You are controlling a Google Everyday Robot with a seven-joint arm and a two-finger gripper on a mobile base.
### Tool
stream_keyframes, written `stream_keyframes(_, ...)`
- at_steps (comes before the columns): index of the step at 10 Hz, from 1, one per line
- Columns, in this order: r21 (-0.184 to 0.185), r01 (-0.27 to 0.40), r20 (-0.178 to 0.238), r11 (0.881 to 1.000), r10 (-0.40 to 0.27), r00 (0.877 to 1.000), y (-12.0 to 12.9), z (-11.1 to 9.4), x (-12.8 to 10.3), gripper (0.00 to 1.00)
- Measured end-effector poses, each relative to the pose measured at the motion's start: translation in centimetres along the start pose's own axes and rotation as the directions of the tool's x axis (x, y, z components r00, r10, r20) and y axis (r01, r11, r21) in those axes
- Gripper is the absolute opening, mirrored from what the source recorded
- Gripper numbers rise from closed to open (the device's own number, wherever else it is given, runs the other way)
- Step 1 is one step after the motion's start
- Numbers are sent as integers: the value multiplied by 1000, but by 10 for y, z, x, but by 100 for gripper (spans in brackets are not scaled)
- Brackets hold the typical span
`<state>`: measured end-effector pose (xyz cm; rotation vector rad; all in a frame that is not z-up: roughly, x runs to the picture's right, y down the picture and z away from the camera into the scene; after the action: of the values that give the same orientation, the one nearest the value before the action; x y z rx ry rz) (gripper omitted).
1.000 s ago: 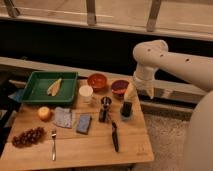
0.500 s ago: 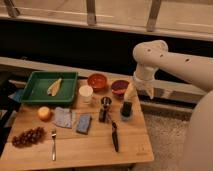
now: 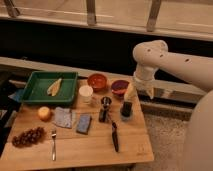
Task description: Place apple in metal cup
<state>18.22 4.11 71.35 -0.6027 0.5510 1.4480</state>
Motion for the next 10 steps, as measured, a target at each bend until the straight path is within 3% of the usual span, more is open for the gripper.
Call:
stream_keyframes(3, 21, 77, 73, 997, -78, 994, 26, -13, -18, 78)
stream_keyframes(5, 23, 160, 126, 987, -162, 979, 76, -21, -35, 78)
stream_keyframes(7, 1, 211, 167, 977, -209, 964, 120, -28, -43, 78)
stream_keyframes(9, -34, 281, 220, 959, -267, 938, 170, -40, -42, 78)
stream_keyframes(10, -33, 280, 220, 959, -266, 938, 169, -40, -42, 78)
